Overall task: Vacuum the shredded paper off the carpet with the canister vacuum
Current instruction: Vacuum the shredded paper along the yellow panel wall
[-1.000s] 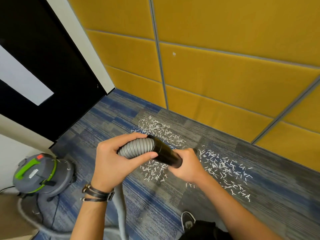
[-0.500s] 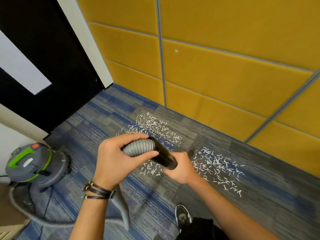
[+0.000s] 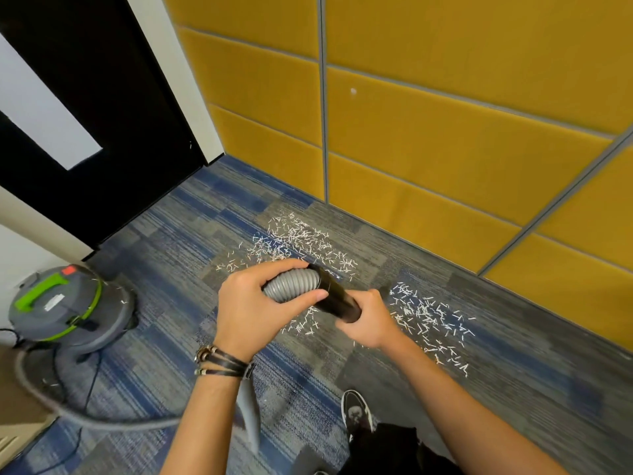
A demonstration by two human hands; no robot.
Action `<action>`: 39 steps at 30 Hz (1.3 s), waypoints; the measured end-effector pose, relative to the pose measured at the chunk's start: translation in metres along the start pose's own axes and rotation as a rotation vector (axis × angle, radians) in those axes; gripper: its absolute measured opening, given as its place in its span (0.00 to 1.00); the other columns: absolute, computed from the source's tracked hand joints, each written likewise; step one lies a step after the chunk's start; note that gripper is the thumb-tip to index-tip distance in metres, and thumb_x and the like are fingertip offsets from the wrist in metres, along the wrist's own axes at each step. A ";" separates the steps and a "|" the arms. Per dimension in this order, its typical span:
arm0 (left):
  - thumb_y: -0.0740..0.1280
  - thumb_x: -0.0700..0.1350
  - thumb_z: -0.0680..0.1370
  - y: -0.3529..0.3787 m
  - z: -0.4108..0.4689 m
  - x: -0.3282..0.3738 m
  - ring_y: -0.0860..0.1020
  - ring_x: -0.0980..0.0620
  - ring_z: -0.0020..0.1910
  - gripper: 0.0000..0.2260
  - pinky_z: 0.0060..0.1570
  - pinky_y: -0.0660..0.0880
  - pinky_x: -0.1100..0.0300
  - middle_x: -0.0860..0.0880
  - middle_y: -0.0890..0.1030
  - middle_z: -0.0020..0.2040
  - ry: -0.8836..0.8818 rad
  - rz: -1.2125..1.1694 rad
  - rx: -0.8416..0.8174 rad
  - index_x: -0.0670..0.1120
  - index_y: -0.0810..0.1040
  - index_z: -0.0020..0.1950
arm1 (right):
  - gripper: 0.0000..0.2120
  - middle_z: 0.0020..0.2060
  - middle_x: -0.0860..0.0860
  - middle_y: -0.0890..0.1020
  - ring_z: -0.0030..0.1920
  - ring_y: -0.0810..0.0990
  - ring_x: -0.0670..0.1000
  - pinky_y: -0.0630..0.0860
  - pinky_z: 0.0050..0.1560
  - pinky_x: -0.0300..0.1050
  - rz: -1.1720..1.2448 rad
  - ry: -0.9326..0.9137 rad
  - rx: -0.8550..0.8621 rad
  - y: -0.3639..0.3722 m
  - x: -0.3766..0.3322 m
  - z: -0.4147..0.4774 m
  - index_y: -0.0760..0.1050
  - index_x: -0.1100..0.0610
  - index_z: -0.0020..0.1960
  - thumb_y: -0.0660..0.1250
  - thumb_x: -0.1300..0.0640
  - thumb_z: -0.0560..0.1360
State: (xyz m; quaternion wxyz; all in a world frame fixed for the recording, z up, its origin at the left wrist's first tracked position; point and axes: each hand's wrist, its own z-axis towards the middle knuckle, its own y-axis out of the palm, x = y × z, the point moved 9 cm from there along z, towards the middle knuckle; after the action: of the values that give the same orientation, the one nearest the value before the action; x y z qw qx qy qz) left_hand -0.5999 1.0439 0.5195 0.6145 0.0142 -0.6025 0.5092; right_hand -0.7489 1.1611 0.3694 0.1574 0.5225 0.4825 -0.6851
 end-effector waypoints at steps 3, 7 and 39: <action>0.84 0.62 0.66 -0.014 -0.006 0.007 0.85 0.62 0.50 0.20 0.53 0.81 0.61 0.62 0.87 0.49 0.027 -0.025 0.025 0.56 0.88 0.54 | 0.16 0.23 0.41 0.73 0.25 0.69 0.43 0.64 0.30 0.35 0.024 -0.006 0.016 0.011 -0.007 -0.006 0.69 0.43 0.30 0.71 0.61 0.64; 0.82 0.62 0.66 -0.044 -0.016 0.019 0.85 0.60 0.49 0.21 0.53 0.83 0.57 0.61 0.87 0.49 0.087 0.004 0.074 0.55 0.88 0.54 | 0.13 0.24 0.45 0.71 0.25 0.68 0.44 0.64 0.29 0.38 0.069 -0.025 0.040 0.030 -0.026 -0.021 0.69 0.50 0.30 0.72 0.60 0.64; 0.81 0.62 0.66 -0.083 -0.158 0.001 0.86 0.59 0.49 0.21 0.53 0.82 0.57 0.58 0.87 0.50 0.054 -0.056 0.110 0.52 0.88 0.54 | 0.11 0.26 0.51 0.77 0.26 0.71 0.44 0.68 0.30 0.40 0.019 0.015 -0.078 0.101 -0.040 -0.132 0.71 0.52 0.32 0.71 0.62 0.66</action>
State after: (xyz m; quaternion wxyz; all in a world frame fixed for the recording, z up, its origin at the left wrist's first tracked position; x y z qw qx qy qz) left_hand -0.4319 1.1046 0.5268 0.6426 0.0512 -0.5563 0.5244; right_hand -0.5852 1.2095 0.3558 0.1805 0.5258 0.5050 -0.6603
